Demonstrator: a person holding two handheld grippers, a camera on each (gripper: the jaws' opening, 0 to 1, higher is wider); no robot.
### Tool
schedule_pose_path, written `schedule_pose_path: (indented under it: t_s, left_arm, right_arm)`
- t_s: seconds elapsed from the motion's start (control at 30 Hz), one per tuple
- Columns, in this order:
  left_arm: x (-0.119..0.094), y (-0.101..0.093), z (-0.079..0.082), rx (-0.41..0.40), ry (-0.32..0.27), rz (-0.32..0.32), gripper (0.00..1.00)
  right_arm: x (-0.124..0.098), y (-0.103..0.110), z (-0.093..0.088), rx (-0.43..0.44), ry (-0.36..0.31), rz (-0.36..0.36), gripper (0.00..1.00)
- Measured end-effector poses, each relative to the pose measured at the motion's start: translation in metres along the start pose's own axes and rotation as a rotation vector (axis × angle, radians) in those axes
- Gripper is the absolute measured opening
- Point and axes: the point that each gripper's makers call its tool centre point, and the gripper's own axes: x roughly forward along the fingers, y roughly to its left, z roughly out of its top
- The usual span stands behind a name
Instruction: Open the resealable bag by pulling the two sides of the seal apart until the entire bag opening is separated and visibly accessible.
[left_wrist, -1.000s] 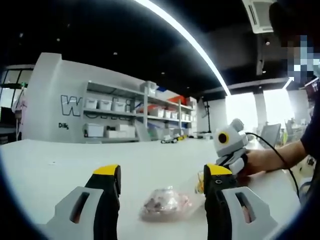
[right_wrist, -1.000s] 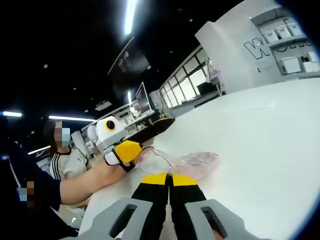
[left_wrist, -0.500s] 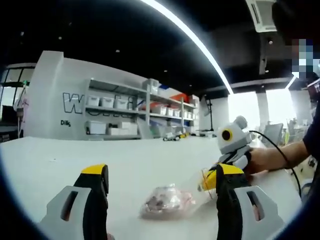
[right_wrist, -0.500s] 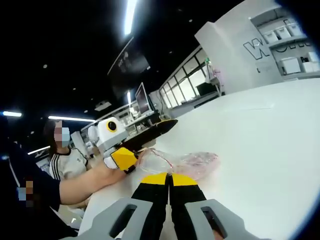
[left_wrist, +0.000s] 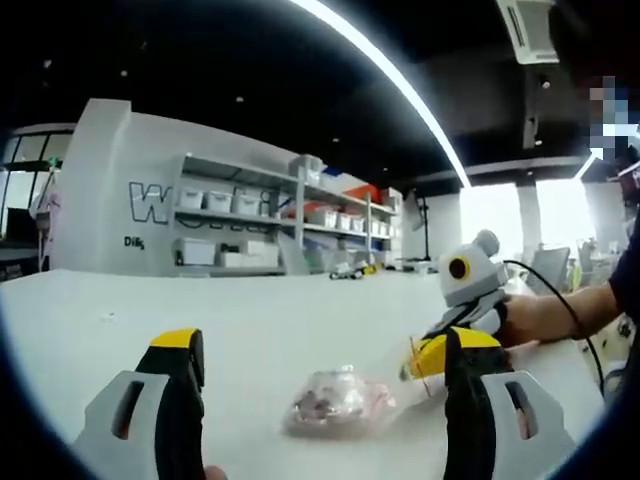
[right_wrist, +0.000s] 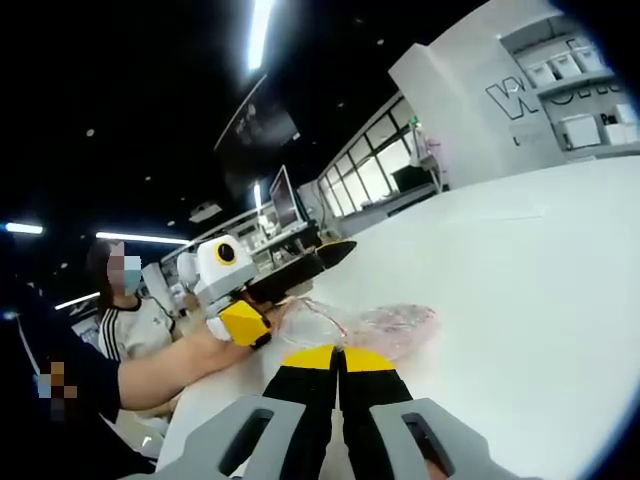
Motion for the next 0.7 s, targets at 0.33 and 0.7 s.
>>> schedule_pose_path:
  t_s: [0.33,0.7]
  left_arm:
    - [0.001,-0.002,-0.004,-0.009,0.021,-0.007,0.99]
    - [0.003,-0.004,-0.009,-0.005,0.044,-0.019,0.99]
  right_arm:
    - [-0.002,-0.006,0.003,-0.011,-0.015,-0.022,0.0]
    - [-0.004,-0.013,0.008,-0.015,-0.039,-0.048,0.0]
